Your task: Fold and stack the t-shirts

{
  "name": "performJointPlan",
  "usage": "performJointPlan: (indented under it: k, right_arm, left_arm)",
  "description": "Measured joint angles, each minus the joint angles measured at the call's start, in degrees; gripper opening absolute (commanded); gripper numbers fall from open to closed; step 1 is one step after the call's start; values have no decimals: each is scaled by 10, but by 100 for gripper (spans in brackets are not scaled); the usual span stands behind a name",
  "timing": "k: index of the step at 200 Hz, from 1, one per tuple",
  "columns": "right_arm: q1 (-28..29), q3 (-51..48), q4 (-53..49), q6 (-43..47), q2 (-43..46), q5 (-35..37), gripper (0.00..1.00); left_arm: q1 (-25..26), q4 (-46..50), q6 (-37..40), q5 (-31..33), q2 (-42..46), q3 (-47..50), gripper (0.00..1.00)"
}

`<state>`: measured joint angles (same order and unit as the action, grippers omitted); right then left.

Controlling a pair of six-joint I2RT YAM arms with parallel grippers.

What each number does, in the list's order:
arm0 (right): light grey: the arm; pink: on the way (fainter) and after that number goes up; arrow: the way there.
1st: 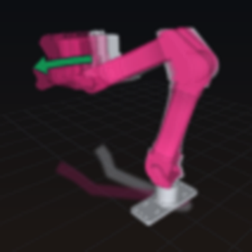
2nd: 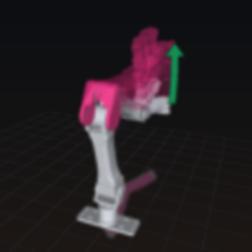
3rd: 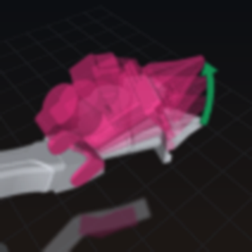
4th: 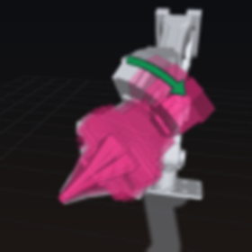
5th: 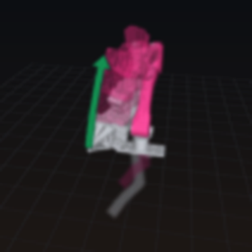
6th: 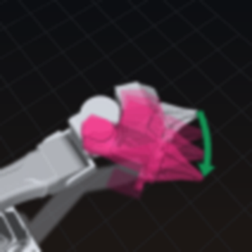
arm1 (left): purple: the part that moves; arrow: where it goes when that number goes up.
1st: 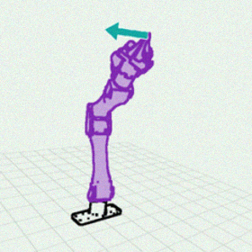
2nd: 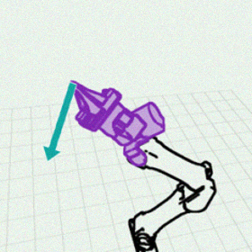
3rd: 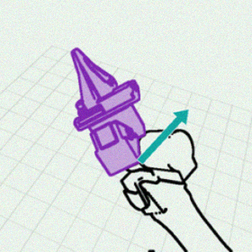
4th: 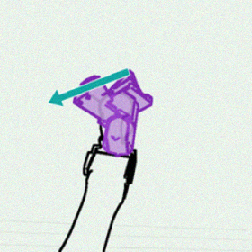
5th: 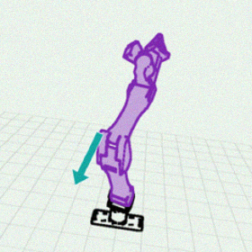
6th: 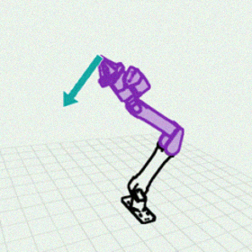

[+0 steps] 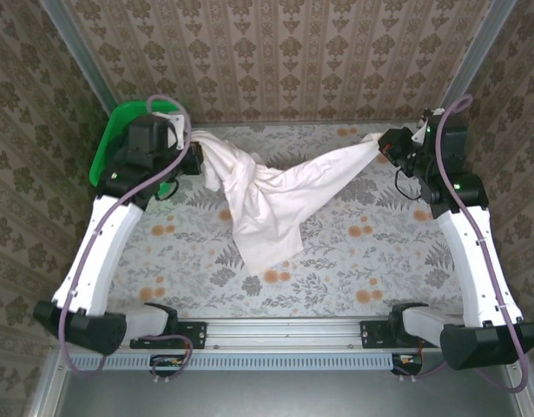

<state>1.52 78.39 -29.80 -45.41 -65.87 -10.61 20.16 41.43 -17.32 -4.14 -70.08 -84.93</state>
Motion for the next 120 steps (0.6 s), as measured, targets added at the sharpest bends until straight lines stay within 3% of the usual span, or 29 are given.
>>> performJointPlan:
  k: [13,31,37,48,59,72,101,120]
  right_arm:
    - [0,2,2,2,5,11,0]
    - [0,2,-2,2,6,28,0]
    - [0,0,-6,2,6,33,0]
    - [0,-8,-14,2,6,43,0]
    - [0,-23,-24,2,6,56,0]
    - [0,-52,-39,2,6,71,0]
    - [0,-116,-77,2,6,91,0]
    - [0,-144,-87,2,12,103,0]
  left_arm:
    - [-2,-29,-7,7,28,29,2]
    - [-14,-58,-20,7,25,54,12]
    - [-22,-67,-26,7,15,62,19]
    - [-38,-76,-39,5,-12,75,41]
    - [-54,-75,-61,6,-53,86,47]
    - [-72,-53,-82,14,-106,92,61]
    - [-90,7,-111,24,-181,102,68]
    - [-67,19,-117,0,-183,115,76]
